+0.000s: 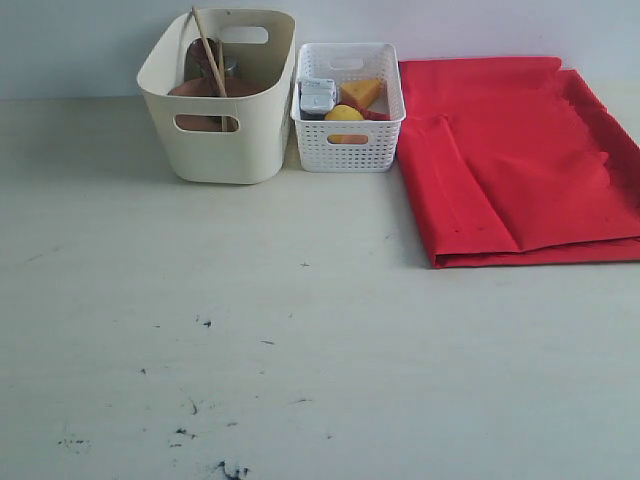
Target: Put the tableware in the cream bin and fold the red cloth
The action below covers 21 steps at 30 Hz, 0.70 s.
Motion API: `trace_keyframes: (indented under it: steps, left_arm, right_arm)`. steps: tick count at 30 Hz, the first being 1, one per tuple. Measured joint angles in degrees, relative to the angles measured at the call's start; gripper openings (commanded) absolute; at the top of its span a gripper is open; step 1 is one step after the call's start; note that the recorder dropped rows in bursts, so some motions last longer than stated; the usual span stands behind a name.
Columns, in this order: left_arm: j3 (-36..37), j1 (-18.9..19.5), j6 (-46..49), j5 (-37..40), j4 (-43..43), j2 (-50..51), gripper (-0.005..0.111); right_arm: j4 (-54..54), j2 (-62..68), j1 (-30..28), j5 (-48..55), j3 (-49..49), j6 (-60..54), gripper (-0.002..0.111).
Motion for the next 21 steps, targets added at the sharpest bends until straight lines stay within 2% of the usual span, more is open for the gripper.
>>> trace_keyframes:
  steps: [6,17,21]
  left_arm:
    - [7.3,0.6,0.0,0.6,0.0,-6.5,0.0]
    - [12.3,8.7,0.0,0.5,0.0,-17.1,0.0]
    - [15.3,11.5,0.0,0.0,0.0,-17.5,0.0]
  right_arm:
    - [-1.3,-10.2,0.0,-8.0,14.8,-0.3,0.0]
    - [-1.3,-11.7,0.0,-20.7,33.5,-0.4,0.0]
    - [-1.3,-11.7,0.0,-32.7,41.7,-0.4,0.0]
